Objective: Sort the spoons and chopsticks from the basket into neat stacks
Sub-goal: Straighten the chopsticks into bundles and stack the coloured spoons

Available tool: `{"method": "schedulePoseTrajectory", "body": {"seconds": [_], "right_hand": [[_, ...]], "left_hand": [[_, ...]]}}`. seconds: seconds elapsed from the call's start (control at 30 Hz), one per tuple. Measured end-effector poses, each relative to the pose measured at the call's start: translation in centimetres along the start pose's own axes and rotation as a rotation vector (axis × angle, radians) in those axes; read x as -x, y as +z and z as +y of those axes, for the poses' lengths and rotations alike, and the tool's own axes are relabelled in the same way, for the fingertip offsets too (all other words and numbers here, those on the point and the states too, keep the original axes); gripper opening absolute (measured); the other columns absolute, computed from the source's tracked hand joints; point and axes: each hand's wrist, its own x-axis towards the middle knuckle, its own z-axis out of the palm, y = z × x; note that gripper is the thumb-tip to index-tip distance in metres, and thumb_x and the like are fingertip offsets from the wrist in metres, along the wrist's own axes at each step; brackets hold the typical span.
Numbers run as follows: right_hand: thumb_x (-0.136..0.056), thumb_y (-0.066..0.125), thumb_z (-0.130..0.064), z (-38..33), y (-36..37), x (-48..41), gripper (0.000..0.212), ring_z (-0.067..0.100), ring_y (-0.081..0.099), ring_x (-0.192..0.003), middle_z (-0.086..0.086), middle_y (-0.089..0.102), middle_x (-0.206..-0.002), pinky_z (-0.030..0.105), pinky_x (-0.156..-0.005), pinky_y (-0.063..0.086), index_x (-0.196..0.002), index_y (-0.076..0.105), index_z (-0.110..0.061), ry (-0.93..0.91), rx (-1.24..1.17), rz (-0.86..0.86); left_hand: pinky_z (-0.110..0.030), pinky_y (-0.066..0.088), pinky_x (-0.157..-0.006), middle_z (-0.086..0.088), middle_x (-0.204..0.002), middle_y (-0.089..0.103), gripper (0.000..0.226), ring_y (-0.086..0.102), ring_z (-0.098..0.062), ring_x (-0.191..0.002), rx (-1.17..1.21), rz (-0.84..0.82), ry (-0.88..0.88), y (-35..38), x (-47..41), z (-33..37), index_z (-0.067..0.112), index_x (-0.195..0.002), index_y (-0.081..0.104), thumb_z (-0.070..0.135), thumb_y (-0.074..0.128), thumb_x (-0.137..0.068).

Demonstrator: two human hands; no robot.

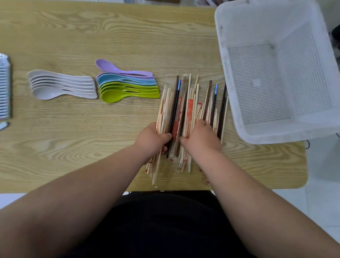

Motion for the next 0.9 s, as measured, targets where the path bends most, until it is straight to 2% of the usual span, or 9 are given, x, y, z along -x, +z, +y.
{"method": "schedulePoseTrajectory", "body": {"seconds": [0.13, 0.27, 0.43, 0.5, 0.57, 0.67, 0.73, 0.8, 0.9], "right_hand": [[-0.09, 0.07, -0.039, 0.0, -0.4, -0.1, 0.059, 0.028, 0.062, -0.106, 0.01, 0.057, -0.127, 0.033, -0.065, 0.045, -0.134, 0.044, -0.009, 0.038, -0.001, -0.01], [-0.092, 0.071, -0.031, -0.4, -0.6, 0.0, 0.054, 0.024, 0.059, -0.083, 0.008, 0.063, -0.111, 0.028, -0.048, 0.034, -0.133, 0.046, -0.008, 0.093, -0.003, -0.038], [-0.095, 0.065, -0.034, -0.3, -1.0, 0.2, 0.039, 0.019, 0.056, -0.072, 0.004, 0.057, -0.09, 0.029, -0.048, 0.036, -0.123, 0.056, -0.007, 0.115, -0.02, -0.101], [-0.096, 0.062, -0.037, 0.1, -1.0, 0.4, 0.043, 0.02, 0.059, -0.077, 0.004, 0.06, -0.097, 0.029, -0.052, 0.041, -0.126, 0.056, -0.006, 0.121, -0.081, -0.113], [-0.098, 0.058, -0.035, 0.5, -1.2, 0.7, 0.049, 0.026, 0.063, -0.101, 0.01, 0.063, -0.123, 0.028, -0.068, 0.046, -0.135, 0.054, -0.004, 0.123, -0.187, -0.134], [-0.101, 0.048, -0.031, 1.0, -1.5, 1.5, 0.054, 0.031, 0.053, -0.128, 0.015, 0.048, -0.149, 0.031, -0.087, 0.043, -0.146, 0.045, -0.002, 0.134, -0.369, -0.168], [-0.102, 0.04, -0.029, 0.9, -1.7, 2.3, 0.055, 0.03, 0.051, -0.129, 0.014, 0.041, -0.155, 0.035, -0.095, 0.044, -0.151, 0.039, -0.004, 0.146, -0.477, -0.173], [-0.103, 0.037, -0.026, 0.9, -1.5, 3.0, 0.047, 0.021, 0.061, -0.105, 0.013, 0.053, -0.145, 0.039, -0.086, 0.054, -0.144, 0.045, -0.004, 0.155, -0.596, -0.167], [-0.107, 0.037, -0.022, 0.2, -1.0, 4.5, 0.028, 0.02, 0.066, -0.082, 0.011, 0.068, -0.103, 0.041, -0.077, 0.061, -0.128, 0.045, -0.006, 0.078, -0.791, -0.218]], "left_hand": [[-0.034, 0.058, -0.059, -0.007, -0.084, 0.071, 0.027, 0.064, -0.016, -0.057, -0.003, -0.015, -0.002, -0.4, 0.2, -0.1, 0.015, -0.113, 0.06, 0.024, 0.067, -0.088], [-0.031, 0.052, -0.056, -0.006, -0.072, 0.067, 0.023, 0.061, -0.017, -0.052, 0.027, -0.042, -0.013, -0.7, 0.3, -0.5, 0.012, -0.107, 0.061, 0.021, 0.068, -0.087], [-0.04, 0.055, -0.061, -0.005, -0.062, 0.062, 0.01, 0.059, -0.023, -0.053, 0.118, -0.057, -0.005, -1.3, 0.4, -0.8, 0.014, -0.095, 0.062, 0.015, 0.067, -0.086], [-0.039, 0.054, -0.061, -0.005, -0.063, 0.061, 0.007, 0.058, -0.022, -0.054, 0.157, -0.056, -0.004, -1.7, 0.5, -0.8, 0.015, -0.092, 0.061, 0.013, 0.067, -0.088], [-0.037, 0.054, -0.061, -0.006, -0.067, 0.059, 0.008, 0.057, -0.021, -0.057, 0.212, -0.072, -0.003, -2.1, 0.7, -0.6, 0.013, -0.093, 0.059, 0.01, 0.066, -0.09], [-0.036, 0.054, -0.061, -0.009, -0.071, 0.056, 0.012, 0.056, -0.019, -0.058, 0.302, -0.1, -0.01, -2.8, 0.8, -0.4, 0.01, -0.096, 0.055, 0.006, 0.066, -0.092], [-0.034, 0.054, -0.06, -0.008, -0.073, 0.055, 0.014, 0.056, -0.017, -0.058, 0.34, -0.107, -0.012, -3.2, 0.9, -0.3, 0.01, -0.098, 0.054, 0.006, 0.066, -0.092], [-0.033, 0.052, -0.057, -0.008, -0.073, 0.053, 0.014, 0.054, -0.016, -0.055, 0.368, -0.113, 0.0, -3.5, 1.1, 0.1, 0.011, -0.097, 0.054, 0.006, 0.067, -0.093], [-0.033, 0.05, -0.054, -0.006, -0.072, 0.051, 0.013, 0.05, -0.015, -0.052, 0.421, -0.111, 0.021, -3.7, 1.7, 1.2, 0.013, -0.095, 0.054, 0.01, 0.067, -0.094]]}}
